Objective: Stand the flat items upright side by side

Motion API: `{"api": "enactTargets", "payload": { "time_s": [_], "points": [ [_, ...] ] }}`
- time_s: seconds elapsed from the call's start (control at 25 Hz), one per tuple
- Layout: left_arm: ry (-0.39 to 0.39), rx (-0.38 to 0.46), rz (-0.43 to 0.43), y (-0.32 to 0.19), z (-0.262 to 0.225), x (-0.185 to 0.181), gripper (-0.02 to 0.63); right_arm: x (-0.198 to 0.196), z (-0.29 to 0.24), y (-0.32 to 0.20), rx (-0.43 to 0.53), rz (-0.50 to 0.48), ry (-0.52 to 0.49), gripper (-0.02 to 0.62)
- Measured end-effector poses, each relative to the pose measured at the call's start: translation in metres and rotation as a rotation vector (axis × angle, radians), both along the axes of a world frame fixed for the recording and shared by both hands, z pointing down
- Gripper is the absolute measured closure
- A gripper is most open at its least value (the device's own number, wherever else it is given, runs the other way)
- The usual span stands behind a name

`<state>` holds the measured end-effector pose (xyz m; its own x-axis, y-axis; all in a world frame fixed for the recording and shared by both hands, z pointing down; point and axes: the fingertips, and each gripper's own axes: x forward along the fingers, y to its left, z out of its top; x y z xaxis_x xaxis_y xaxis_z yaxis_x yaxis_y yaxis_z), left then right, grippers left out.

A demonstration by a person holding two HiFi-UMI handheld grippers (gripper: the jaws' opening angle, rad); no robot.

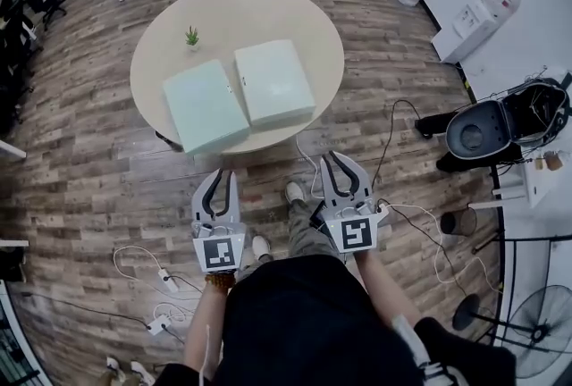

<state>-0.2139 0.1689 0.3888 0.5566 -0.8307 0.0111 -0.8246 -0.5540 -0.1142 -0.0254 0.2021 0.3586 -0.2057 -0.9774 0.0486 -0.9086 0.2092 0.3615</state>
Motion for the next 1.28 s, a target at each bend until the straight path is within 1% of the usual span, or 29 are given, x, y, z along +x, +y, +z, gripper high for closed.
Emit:
{"api": "enactTargets", "payload": {
  "time_s": [0.2,0.28,0.4,0.6,0.68,0.76,0.88,1.08,1.28],
  "points": [
    [-0.005,-0.012,0.010,-0.012,-0.002,0.017,0.549,0.016,0.002,-0.016,-0.019,0.006,-0.018,0.551],
    [-0.019,-0.011,0.012,-0.018,-0.003,0.022,0.549,0.022,0.003,-0.024,-0.030,0.009,-0.020,0.551],
    [-0.047,0.004,0.019,-0.027,-0.003,0.029,0.549,0.031,0.005,-0.036,-0.022,0.008,-0.028,0.552],
    [-0.044,0.000,0.019,-0.042,-0.002,0.040,0.549,0.052,0.009,-0.054,-0.010,0.010,-0.034,0.555],
    [-0.059,0.001,0.020,-0.049,-0.001,0.046,0.549,0.061,0.012,-0.061,-0.016,0.013,-0.038,0.555],
    [-0.073,0.010,0.024,-0.055,0.001,0.052,0.549,0.069,0.014,-0.068,-0.013,0.013,-0.036,0.555],
    [-0.070,0.028,0.028,-0.063,0.001,0.063,0.551,0.080,0.017,-0.077,-0.007,0.007,-0.033,0.555],
    [-0.060,0.005,0.025,-0.083,0.007,0.076,0.551,0.092,0.027,-0.095,-0.032,-0.010,-0.024,0.554],
    [-0.078,-0.006,0.014,-0.098,0.011,0.091,0.549,0.107,0.035,-0.111,-0.059,-0.040,-0.034,0.552]
  ]
}}
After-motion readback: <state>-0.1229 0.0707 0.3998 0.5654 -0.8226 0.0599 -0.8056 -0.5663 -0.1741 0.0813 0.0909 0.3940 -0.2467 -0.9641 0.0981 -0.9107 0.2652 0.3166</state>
